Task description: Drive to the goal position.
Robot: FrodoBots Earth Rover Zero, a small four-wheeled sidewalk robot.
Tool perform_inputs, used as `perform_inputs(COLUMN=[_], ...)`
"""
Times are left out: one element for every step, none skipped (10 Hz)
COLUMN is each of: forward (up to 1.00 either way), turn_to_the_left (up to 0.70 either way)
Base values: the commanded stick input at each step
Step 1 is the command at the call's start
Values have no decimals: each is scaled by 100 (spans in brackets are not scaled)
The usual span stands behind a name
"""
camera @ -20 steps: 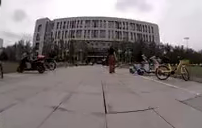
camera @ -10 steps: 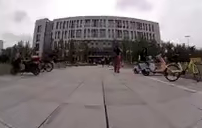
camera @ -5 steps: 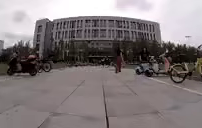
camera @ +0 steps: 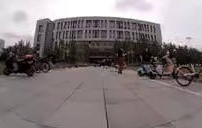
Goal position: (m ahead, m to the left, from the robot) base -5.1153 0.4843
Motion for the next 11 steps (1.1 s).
perform_inputs(forward=[60,51,35,2,0,0,0,0,0,0,0], turn_to_the_left=[1,1,1,0,0,0,0,0,0,0,0])
